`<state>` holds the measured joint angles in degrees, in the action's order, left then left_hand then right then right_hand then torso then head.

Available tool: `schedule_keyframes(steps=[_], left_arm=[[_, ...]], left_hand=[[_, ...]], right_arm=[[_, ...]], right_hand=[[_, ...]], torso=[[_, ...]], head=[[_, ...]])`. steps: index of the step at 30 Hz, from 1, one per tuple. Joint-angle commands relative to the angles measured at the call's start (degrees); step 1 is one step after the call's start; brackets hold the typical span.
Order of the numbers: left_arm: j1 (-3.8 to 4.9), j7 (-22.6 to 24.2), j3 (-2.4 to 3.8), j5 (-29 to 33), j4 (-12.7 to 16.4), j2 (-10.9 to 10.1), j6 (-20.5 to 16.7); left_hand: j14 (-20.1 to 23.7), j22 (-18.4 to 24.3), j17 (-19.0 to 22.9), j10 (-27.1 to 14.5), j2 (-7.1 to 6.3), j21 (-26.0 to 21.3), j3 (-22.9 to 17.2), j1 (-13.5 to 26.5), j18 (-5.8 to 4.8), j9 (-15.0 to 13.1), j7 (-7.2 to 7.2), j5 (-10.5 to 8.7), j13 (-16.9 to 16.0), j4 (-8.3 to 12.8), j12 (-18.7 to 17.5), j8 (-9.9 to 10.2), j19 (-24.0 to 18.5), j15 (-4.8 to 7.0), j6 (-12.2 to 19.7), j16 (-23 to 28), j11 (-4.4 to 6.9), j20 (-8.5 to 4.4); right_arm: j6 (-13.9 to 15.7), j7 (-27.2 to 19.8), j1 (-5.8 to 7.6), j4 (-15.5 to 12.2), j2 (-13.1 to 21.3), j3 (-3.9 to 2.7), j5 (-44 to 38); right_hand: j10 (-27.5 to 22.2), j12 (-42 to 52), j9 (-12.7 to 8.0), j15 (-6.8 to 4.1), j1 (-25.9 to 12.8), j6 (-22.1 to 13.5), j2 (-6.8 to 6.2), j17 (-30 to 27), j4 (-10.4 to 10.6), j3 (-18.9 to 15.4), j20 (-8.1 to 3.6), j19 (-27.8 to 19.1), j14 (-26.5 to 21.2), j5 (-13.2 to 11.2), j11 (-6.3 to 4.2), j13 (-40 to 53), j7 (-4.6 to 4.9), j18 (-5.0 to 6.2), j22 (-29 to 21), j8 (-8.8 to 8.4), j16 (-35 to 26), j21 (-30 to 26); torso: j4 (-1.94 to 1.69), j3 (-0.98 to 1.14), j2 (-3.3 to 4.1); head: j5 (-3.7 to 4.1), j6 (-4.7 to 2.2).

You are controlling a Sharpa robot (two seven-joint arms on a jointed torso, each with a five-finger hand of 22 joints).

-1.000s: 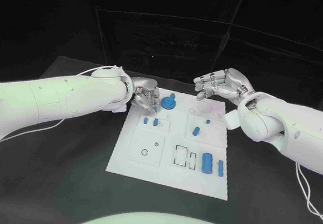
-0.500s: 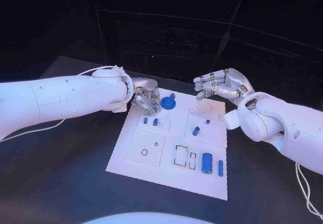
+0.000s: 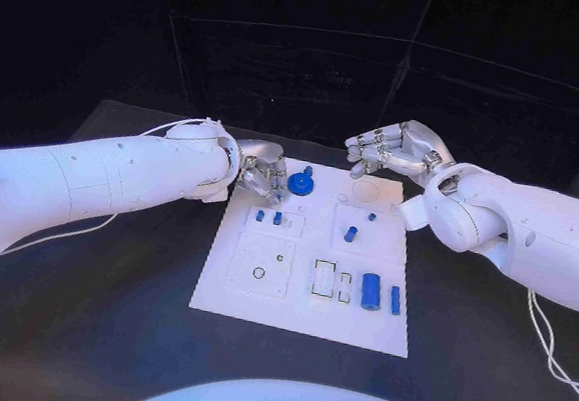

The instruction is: Assemble the parts on the task board

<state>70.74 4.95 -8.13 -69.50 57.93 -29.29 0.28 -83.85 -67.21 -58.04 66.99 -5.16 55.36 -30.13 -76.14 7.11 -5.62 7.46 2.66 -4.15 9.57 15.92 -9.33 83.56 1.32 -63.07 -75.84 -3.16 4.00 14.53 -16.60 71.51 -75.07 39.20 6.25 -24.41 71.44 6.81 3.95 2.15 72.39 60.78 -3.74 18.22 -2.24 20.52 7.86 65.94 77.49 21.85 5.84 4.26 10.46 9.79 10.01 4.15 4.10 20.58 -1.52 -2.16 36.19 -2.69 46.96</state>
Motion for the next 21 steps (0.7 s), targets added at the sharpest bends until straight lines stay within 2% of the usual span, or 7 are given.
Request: schedule_keyframes(steps=[1,6,11,15,21], left_arm=[[0.01,-0.44,0.01,0.12,0.17,0.13,1.19],[0.01,-0.81,0.00,-0.30,0.14,0.13,1.34],[0.01,-1.07,0.00,-0.43,0.12,0.14,1.35],[0.01,-1.21,-0.01,-0.48,0.08,0.12,1.18],[0.01,-1.23,-0.01,-0.50,0.11,-0.01,0.82]], left_hand=[[-0.78,-0.08,-0.03,0.46,0.19,0.05,0.51,0.18,-0.47,0.12,-0.05,0.11,-0.02,0.07,-0.15,0.31,-0.46,0.25,-0.26,-0.05,-0.11,0.00],[-0.73,-0.04,0.06,0.10,-0.01,-0.07,0.84,0.33,-0.46,0.25,-0.03,0.12,0.00,0.13,-0.44,0.53,-0.53,0.22,-0.07,-0.05,-0.20,0.00],[-0.61,-0.02,0.34,-1.84,-0.29,-0.23,1.30,0.60,-0.51,0.72,0.26,0.13,0.26,0.22,-1.47,1.38,-0.67,-0.15,1.11,-0.04,-0.73,0.17],[-0.44,0.17,0.85,-4.49,-0.66,-0.66,1.65,0.85,-0.53,1.52,0.73,0.13,0.45,0.34,-2.62,2.88,-0.87,-0.69,3.47,0.06,-1.44,0.51],[-0.39,0.36,1.02,-6.66,-1.02,-1.05,2.08,1.08,-0.50,1.78,1.07,0.14,0.47,0.44,-3.40,3.48,-1.04,-1.15,4.24,-0.03,-2.00,0.87]], right_arm=[[0.28,-0.71,0.11,-0.09,-0.09,-0.03,0.00],[0.27,-0.70,0.11,-0.04,-0.12,-0.03,0.00],[0.26,-0.68,0.11,-0.03,-0.12,-0.03,0.00],[0.21,-0.63,0.11,-0.03,-0.10,-0.03,0.00],[0.18,-0.59,0.11,-0.02,-0.07,-0.03,0.00]], right_hand=[[-0.47,-0.24,-0.04,0.29,0.31,-0.38,0.04,-0.08,-0.06,0.31,0.12,0.13,-0.19,0.12,0.12,-0.10,-0.21,0.54,-0.10,-0.19,-0.38,-0.29],[-0.47,-0.24,-0.04,0.29,0.31,-0.38,0.04,-0.08,-0.06,0.31,0.12,0.13,-0.19,0.12,0.12,-0.10,-0.21,0.54,-0.10,-0.19,-0.38,-0.29],[-0.47,-0.24,-0.04,0.29,0.31,-0.38,0.04,-0.08,-0.06,0.31,0.12,0.13,-0.19,0.12,0.12,-0.10,-0.21,0.54,-0.10,-0.19,-0.38,-0.29],[-0.47,-0.24,-0.04,0.29,0.31,-0.38,0.04,-0.08,-0.06,0.31,0.12,0.13,-0.19,0.12,0.12,-0.10,-0.21,0.54,-0.10,-0.19,-0.38,-0.29],[-0.47,-0.24,-0.04,0.29,0.31,-0.38,0.04,-0.08,-0.06,0.31,0.12,0.13,-0.19,0.12,0.12,-0.10,-0.21,0.54,-0.10,-0.19,-0.38,-0.29]], torso=[[-0.02,-0.02,-0.03],[-0.11,-0.03,-0.03],[-0.05,-0.03,-0.02],[-0.03,-0.01,-0.05],[-0.05,-0.02,-0.06]], head=[[0.01,0.08],[0.04,0.12],[0.01,0.12],[-0.02,0.11],[-0.02,0.08]])
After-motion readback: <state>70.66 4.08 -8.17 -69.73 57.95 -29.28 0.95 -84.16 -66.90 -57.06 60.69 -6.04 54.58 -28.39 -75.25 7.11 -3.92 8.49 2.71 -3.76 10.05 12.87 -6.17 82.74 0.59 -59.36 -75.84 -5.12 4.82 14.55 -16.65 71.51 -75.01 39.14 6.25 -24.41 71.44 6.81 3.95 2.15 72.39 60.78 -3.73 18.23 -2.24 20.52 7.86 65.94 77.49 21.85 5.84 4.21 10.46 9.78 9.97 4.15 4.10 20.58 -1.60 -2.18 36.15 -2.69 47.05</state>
